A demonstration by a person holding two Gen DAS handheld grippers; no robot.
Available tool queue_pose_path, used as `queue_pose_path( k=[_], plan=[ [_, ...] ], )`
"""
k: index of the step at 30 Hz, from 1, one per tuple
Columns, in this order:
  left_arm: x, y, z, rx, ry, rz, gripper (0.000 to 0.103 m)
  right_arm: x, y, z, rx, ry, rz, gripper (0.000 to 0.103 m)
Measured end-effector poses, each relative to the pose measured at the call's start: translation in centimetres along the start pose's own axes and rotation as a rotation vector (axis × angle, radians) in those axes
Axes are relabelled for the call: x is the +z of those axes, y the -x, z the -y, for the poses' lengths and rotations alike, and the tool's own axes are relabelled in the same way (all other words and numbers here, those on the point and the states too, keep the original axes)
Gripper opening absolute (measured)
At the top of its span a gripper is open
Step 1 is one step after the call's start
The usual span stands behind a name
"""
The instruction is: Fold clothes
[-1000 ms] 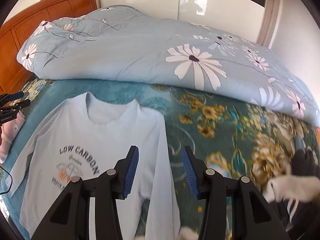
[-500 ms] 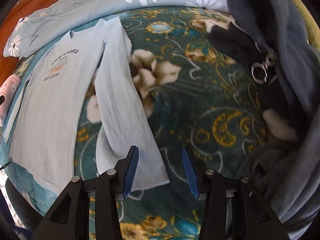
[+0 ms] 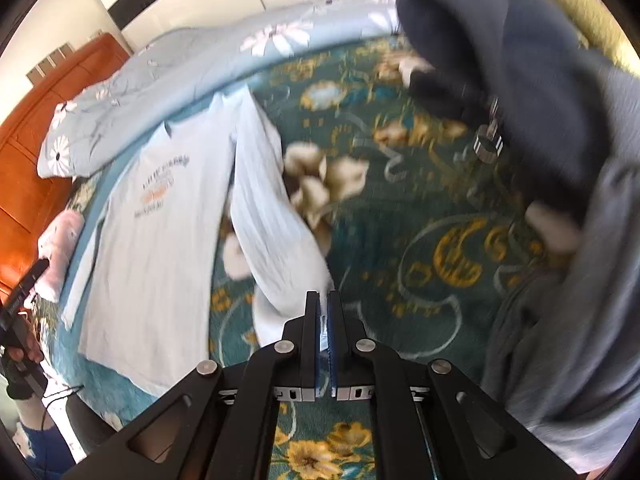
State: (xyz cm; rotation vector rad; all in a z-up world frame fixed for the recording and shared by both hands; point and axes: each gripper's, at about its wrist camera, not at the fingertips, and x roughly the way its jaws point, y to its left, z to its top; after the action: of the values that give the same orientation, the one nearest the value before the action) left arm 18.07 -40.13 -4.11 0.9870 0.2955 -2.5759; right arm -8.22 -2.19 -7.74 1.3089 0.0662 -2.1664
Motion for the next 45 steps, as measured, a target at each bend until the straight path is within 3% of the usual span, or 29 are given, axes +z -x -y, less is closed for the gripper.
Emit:
queue_pose_path(
  k=[4, 7, 12, 15, 21, 27, 32, 39, 45],
  plan=[
    [-0.1, -0.6, -1.6, 0.001, 0.055, -0.011, 0.079, 6.3, 6.7, 0.2, -0.032, -0.005, 0.179, 0.003],
    [-0.2, -1.4, -2.7, -0.002, 0.095, -0.023, 0.079, 10.3, 9.7, -0.4, -0.072, 0.009, 0.240, 0.003],
    [-0.1, -2.5, -4.2, 0.004, 0.121, -0.037, 0.079, 14.9, 10.5, -2.8, -0.038, 0.012, 0.220, 0.003],
    [0.3, -2.9, -5.2, 0.007, 0.132, -0.032, 0.079, 16.2, 8.8, -6.0, 0.054, 0.024, 0.149, 0.003],
    [0.9, -3.2, -7.0, -0.003, 0.155, -0.015, 0.079, 18.0, 4.0, -16.5, 0.211, 0.103, 0.063, 0.003],
    [0.9, -3.5, -9.1, -0.004, 0.169, -0.011, 0.079, 20.1, -3.2, -28.2, 0.256, 0.236, -0.013, 0.003],
    [0.9, -4.5, -11.3, 0.010, 0.201, -0.028, 0.079, 20.3, -11.4, -35.7, 0.258, 0.295, -0.113, 0.003],
    [0.7, -5.8, -13.5, 0.016, 0.236, -0.046, 0.079, 18.5, -23.6, -41.8, 0.206, 0.338, -0.273, 0.003],
    [1.1, -7.1, -14.1, 0.017, 0.239, -0.063, 0.079, 16.7, -29.6, -44.0, 0.172, 0.370, -0.340, 0.003]
  ],
)
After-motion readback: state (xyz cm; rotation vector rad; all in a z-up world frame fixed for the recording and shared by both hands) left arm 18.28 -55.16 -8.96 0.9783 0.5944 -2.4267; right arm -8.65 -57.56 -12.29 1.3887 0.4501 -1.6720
